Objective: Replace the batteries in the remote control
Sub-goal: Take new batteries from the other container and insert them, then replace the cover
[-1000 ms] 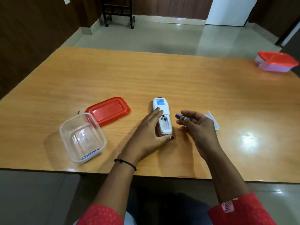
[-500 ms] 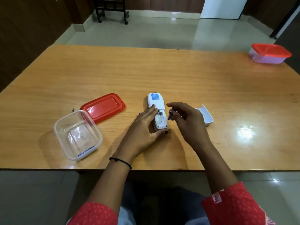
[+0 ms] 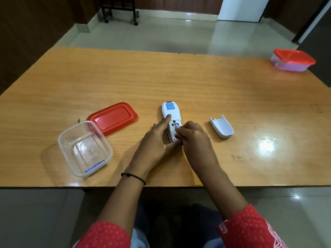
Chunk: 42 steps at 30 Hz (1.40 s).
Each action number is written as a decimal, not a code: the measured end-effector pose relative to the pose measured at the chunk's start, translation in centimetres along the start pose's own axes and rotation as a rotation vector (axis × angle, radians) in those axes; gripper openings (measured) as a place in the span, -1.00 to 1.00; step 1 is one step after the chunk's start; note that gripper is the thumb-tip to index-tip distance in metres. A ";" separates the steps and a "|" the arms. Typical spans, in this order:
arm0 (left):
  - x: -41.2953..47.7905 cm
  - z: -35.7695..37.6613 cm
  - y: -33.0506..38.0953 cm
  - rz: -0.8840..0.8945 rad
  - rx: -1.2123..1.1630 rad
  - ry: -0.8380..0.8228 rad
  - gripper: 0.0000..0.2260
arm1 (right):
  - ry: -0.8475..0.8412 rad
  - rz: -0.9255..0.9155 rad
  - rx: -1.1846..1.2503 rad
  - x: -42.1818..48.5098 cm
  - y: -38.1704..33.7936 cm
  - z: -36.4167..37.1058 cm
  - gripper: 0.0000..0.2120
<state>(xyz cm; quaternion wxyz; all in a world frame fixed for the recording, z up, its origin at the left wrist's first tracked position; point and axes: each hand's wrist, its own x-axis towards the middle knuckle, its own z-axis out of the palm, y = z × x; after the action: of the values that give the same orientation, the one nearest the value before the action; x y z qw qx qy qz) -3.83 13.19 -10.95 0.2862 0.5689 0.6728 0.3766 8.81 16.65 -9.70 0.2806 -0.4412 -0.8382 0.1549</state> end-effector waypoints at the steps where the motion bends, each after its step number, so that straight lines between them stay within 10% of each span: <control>1: 0.0 0.0 0.0 -0.004 -0.004 -0.001 -0.29 | -0.024 0.003 -0.006 0.1 0.0 -0.1 -0.80; 14: -0.1 0.1 0.4 -0.036 0.009 0.002 -0.28 | -0.066 0.723 0.672 1.7 0.5 -1.0 -0.82; 20: -0.4 0.1 0.6 -0.051 0.008 -0.013 -0.27 | -0.042 0.715 0.650 1.9 0.1 -0.8 -0.86; 25: -1.4 -1.4 1.8 0.017 0.107 -0.028 -0.28 | 0.058 0.497 0.537 1.4 -0.1 -1.4 -0.84; 30: -3.9 -6.7 2.1 0.025 0.022 0.469 -0.51 | 0.159 0.215 0.491 1.2 -4.0 -1.2 -0.84; 35: -6.7 -12.7 -2.2 -0.337 0.135 0.842 -0.60 | -0.245 -0.176 0.350 1.0 -11.5 1.4 -0.81; 42: -8.6 -15.3 -5.4 -0.587 -0.176 0.602 -0.83 | -0.754 -0.389 -0.206 1.8 -16.4 5.1 -0.77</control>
<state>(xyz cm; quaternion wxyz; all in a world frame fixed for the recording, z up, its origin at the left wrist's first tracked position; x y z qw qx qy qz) -17.61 1.60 -7.38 0.2194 0.1915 0.8248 0.4846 -5.79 8.84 -4.85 -0.0664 -0.2136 -0.9606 0.1650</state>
